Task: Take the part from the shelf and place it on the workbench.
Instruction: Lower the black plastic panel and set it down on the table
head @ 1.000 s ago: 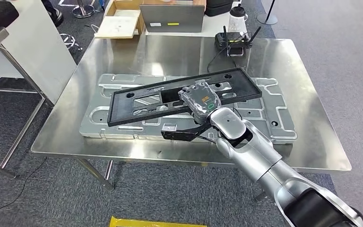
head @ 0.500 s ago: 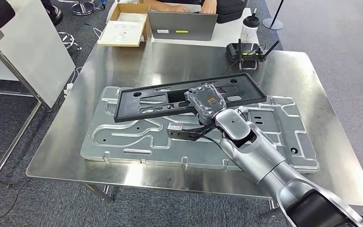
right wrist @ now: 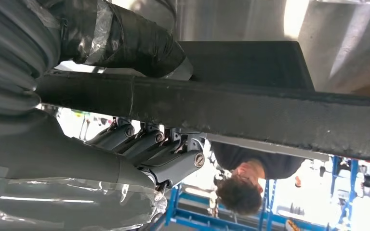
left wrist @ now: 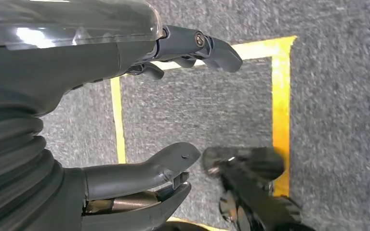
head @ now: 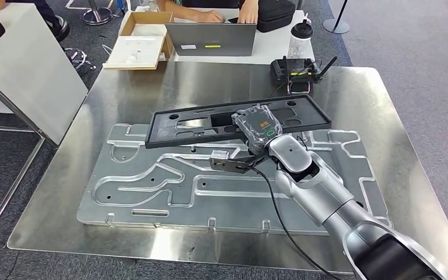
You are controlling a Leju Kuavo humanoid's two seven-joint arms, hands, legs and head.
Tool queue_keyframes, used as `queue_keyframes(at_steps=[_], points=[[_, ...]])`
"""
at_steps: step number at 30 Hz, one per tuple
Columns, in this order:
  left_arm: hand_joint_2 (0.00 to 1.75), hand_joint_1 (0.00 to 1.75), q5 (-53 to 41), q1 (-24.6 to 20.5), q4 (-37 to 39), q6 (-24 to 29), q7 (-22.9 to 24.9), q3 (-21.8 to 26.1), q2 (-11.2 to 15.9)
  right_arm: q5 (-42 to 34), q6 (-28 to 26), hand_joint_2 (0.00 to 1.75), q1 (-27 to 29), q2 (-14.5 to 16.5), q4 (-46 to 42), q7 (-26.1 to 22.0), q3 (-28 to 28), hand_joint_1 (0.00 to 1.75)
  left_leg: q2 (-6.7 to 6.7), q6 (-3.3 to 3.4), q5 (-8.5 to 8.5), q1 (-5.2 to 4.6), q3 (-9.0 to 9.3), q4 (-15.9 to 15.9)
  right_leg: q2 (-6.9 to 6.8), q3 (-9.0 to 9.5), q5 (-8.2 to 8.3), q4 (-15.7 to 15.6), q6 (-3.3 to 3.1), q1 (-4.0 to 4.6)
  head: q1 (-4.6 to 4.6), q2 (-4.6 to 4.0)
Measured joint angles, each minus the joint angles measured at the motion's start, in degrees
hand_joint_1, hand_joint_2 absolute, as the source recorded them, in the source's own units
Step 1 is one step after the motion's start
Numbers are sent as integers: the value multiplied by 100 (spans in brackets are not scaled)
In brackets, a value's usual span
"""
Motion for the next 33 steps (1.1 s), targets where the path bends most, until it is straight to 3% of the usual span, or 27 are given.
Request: queue_keyframes(at_steps=[2,3,7,9,11,12,13,16,18,21,23,26,27,28,29,31,33], points=[[175,0,0,-11,0,0,-2,0,1,0,1,175,-4,1,5,1,-7,175,1,65,277,-37,172,-586,9,28,-51,24,36,15,0,0],[175,0,0,-15,0,1,-3,0,2,-1,2,175,-3,2,9,1,-11,175,-1,100,302,-57,199,-696,11,23,-68,33,64,18,1,0],[175,0,-1,-13,0,-1,-18,-1,-4,-16,11,175,-3,2,18,-5,-40,0,11,216,375,-24,255,-808,4,-27,-195,152,185,32,8,1],[87,0,-4,-30,0,-12,-31,-4,-9,-64,18,175,-15,1,28,-35,-68,0,27,250,392,4,282,-849,-15,-274,-509,686,252,-8,16,1],[0,0,4,-51,0,-40,-37,-8,-9,-124,27,175,17,1,67,-80,-81,0,29,261,380,9,283,-846,-27,-654,-807,1438,317,-73,19,0],[0,0,18,-59,0,-55,-40,-9,-9,-150,30,175,55,1,96,-103,-81,0,28,258,370,14,286,-839,-36,-769,-828,1635,347,-105,18,1],[0,0,34,-64,0,-71,-43,-9,-11,-173,30,175,91,1,126,-126,-81,0,25,248,356,23,289,-827,-47,-777,-737,1611,372,-135,19,1],[0,0,61,-64,0,-101,-52,-9,-23,-224,27,175,133,1,190,-174,-81,0,16,170,285,49,299,-748,-84,-293,-186,564,414,-190,20,0],[0,0,80,-69,0,-106,-56,-9,-26,-237,26,175,141,13,226,-182,-81,0,12,105,263,37,277,-691,-76,-112,-72,170,393,-166,18,0],[0,0,136,-69,0,-148,-71,-9,-28,-284,25,175,165,27,286,-205,-81,0,9,19,248,37,256,-663,-62,-132,-56,169,300,-146,16,1],[0,0,170,-56,0,-187,-83,-9,-29,-321,26,175,162,31,318,-227,-81,0,15,-17,-1,50,165,-407,-71,-143,-11,137,202,-163,15,1],[0,0,187,-52,0,-203,-97,-7,-27,-337,32,175,172,38,360,-244,-81,0,19,-39,-629,51,-202,609,-82,-218,54,129,105,-131,14,0],[0,0,188,-51,0,-203,-101,-7,-26,-337,34,175,179,38,376,-245,-81,0,19,-39,-727,48,-263,841,-86,-254,81,133,94,-115,14,1],[0,0,188,-50,0,-203,-103,-7,-26,-337,34,175,184,38,392,-245,-81,0,19,-30,-724,47,-225,877,-87,-291,110,139,91,-101,15,1],[0,0,188,-49,0,-204,-105,-7,-26,-337,35,175,186,38,404,-245,-81,0,19,-12,-628,44,-67,684,-85,-327,140,145,95,-89,15,1],[0,0,189,-58,0,-205,-109,-7,-21,-337,35,175,182,38,413,-246,-81,0,18,46,-368,25,444,-112,-79,-385,203,160,122,-69,14,0],[0,0,192,-72,0,-207,-118,-7,-12,-337,39,175,176,37,414,-246,-81,0,14,88,-221,-12,738,-649,-80,-415,264,167,175,-56,15,0]])
